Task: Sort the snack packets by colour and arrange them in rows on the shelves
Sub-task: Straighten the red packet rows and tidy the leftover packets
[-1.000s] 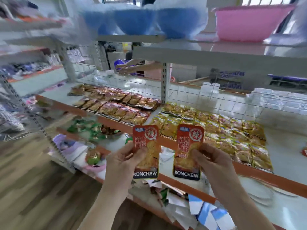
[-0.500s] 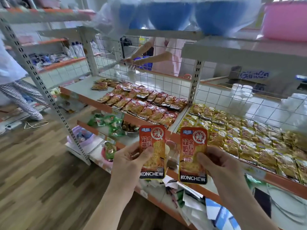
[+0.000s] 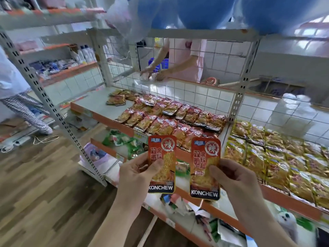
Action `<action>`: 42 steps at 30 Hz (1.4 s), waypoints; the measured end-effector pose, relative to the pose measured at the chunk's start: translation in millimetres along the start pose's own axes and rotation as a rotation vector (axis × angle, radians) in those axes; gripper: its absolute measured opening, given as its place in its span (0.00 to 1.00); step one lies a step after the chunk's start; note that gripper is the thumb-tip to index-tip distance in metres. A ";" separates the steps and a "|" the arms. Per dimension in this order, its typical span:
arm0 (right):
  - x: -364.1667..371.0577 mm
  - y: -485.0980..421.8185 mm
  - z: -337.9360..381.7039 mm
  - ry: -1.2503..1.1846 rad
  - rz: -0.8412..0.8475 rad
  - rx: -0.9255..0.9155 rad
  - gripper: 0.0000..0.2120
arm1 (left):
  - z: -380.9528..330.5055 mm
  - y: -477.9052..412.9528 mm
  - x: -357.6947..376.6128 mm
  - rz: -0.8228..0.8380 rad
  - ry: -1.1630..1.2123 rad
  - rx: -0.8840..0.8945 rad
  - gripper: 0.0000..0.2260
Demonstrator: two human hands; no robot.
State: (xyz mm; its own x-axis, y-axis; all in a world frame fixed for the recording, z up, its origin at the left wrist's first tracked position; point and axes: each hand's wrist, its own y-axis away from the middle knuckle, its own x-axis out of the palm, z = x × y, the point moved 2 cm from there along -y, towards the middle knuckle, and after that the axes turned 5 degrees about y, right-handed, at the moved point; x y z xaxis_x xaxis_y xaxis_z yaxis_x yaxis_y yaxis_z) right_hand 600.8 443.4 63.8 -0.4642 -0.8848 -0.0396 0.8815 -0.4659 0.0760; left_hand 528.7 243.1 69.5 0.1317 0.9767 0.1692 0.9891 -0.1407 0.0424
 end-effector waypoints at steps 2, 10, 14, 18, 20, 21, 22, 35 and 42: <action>14.5 -16.1 -1.2 -0.004 -0.005 0.025 0.09 | -1.7 -21.4 -11.0 -0.006 -0.011 -0.021 0.10; 73.7 -80.1 -7.6 0.036 -0.044 0.107 0.10 | -2.9 -94.2 -56.0 -0.069 0.015 -0.106 0.11; 97.0 -96.8 -2.0 0.101 -0.002 0.058 0.11 | 0.8 -117.5 -69.7 -0.077 0.034 -0.141 0.11; 116.7 -111.0 0.8 0.101 -0.005 0.057 0.10 | 1.3 -140.6 -77.9 -0.074 0.051 -0.165 0.13; 126.7 -118.3 0.7 0.126 -0.026 0.060 0.09 | 0.9 -153.6 -83.0 -0.066 0.059 -0.180 0.12; 131.9 -121.4 1.4 0.140 -0.040 0.065 0.08 | 0.4 -160.8 -85.5 -0.056 0.063 -0.188 0.11; 137.2 -124.4 2.8 0.139 -0.054 0.062 0.07 | 0.1 -169.3 -87.8 -0.044 0.064 -0.198 0.10; 245.2 -159.2 -2.2 0.183 -0.372 0.041 0.10 | -2.5 -294.0 -165.0 0.208 0.064 -0.269 0.13; 289.0 -162.6 -4.4 0.159 -0.493 0.085 0.09 | -0.8 -337.4 -191.9 0.302 0.082 -0.339 0.06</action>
State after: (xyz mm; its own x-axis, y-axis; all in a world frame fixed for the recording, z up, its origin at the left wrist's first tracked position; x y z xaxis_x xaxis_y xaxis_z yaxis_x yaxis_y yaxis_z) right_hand 323.7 263.4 35.7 -0.7975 -0.5530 -0.2411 0.5489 -0.8310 0.0905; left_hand 169.7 103.0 23.5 0.3918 0.8697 0.3001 0.8283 -0.4754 0.2964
